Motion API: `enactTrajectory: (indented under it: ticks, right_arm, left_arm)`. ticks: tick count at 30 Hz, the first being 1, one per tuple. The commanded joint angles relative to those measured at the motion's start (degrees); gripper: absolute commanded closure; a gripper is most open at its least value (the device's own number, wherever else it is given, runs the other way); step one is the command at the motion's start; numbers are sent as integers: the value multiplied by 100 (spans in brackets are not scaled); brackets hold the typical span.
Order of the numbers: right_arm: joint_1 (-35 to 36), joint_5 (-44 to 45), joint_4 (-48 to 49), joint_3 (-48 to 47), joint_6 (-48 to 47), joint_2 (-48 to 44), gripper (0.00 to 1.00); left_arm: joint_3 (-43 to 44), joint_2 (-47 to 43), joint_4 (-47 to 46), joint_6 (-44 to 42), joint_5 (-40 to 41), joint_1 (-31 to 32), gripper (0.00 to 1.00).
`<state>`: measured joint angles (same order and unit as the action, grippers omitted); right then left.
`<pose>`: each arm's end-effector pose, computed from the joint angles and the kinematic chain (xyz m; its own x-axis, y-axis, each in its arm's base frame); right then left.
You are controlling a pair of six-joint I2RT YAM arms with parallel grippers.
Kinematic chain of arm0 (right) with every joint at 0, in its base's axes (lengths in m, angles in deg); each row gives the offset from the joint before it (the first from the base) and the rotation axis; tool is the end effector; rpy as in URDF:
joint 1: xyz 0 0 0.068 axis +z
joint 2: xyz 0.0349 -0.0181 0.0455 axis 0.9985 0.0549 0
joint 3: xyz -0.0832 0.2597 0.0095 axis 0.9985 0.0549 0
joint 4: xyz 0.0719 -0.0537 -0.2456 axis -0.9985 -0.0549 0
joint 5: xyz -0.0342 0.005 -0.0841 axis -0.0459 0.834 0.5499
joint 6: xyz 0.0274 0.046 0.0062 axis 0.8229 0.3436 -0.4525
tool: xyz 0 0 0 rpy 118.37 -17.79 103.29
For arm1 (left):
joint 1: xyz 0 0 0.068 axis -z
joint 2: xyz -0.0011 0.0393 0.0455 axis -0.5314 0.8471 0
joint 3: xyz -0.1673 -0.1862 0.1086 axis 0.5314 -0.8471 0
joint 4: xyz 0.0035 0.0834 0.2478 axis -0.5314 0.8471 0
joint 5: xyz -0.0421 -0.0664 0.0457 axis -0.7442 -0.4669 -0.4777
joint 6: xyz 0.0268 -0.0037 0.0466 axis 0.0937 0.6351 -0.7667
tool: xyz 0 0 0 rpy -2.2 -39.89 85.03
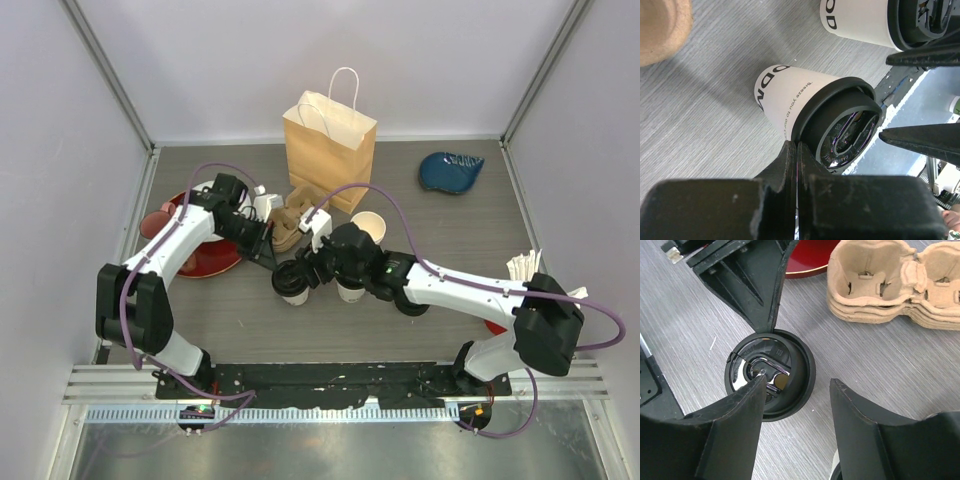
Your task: Pack the takeout coffee
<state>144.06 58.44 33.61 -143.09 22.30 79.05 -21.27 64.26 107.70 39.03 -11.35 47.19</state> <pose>0.1761 0.2719 0.2711 -0.2960 -0.3221 -0.8992 -0.8101 0.5834 0.0577 0.2746 -0.0981 0.2522 -0.8920 0.3161 -0.3230 0.4513 0.6614 -0.5990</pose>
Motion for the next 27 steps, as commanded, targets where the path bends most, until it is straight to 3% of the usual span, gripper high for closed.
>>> enactTrajectory:
  ticks: [1,9,13,21,25,27]
  right_arm:
    - [-17,-316,428,9,232,105,43]
    - [-350,-562,384,45,978,27,40]
    - [-781,-730,42,-78,1576,44,44]
    - [-887,-1037,-618,-456,1787,483,48]
    - [-887,-1248,-592,-526,1831,475,48]
    - [-887,-1301,-574,-562,1753,449,48]
  left_arm:
    - [248,-49,245,-274,217,-15,97]
    - [301,197,245,-345,313,-6,83]
    - [362,215,237,-327,322,-24,75]
    - [486,66,254,-309,305,-235,54]
    - [494,-66,333,-388,174,-279,53]
    - [503,-180,412,-467,129,-279,58]
